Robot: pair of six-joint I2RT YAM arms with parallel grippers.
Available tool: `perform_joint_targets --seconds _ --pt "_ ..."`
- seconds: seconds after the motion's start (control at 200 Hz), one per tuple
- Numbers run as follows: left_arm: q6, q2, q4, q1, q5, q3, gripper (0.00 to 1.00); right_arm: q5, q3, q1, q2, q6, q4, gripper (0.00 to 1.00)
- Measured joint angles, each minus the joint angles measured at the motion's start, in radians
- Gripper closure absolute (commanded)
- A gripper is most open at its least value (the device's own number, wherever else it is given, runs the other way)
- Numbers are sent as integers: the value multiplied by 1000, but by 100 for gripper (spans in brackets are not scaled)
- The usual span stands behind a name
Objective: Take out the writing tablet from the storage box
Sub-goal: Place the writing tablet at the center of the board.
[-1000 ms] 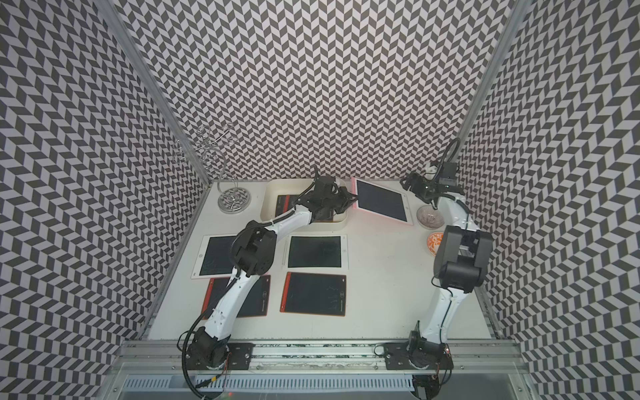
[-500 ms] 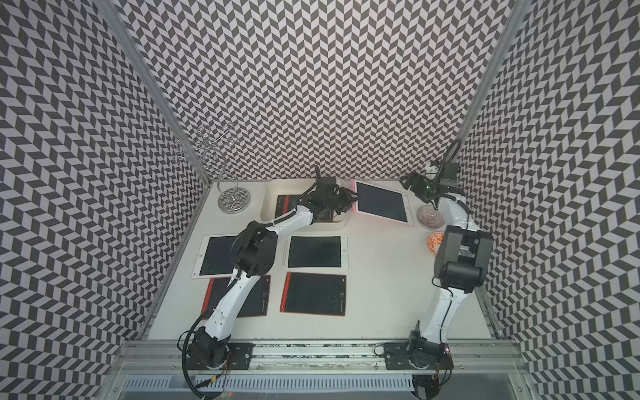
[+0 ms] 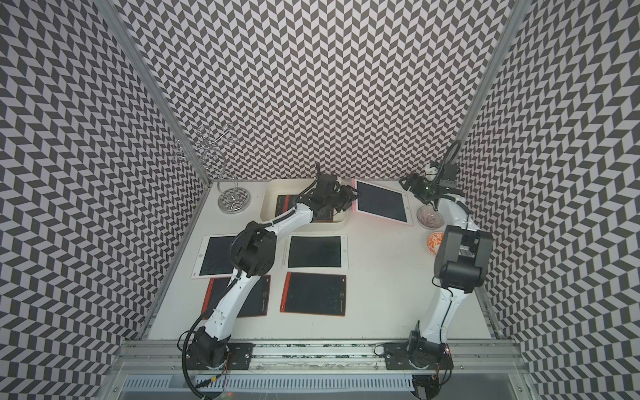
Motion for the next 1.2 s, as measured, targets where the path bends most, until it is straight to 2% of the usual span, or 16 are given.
perform_joint_targets --seconds 0.15,0.611,1.202 --pt "27 0 -43 -1 -2 21 27 -5 -4 0 0 2 0 14" --pt "92 0 -100 -13 -20 65 1 -14 -6 0 0 3 1 14" --pt "188 -10 -164 -19 -68 95 1 -14 -21 2 0 11 12 14"
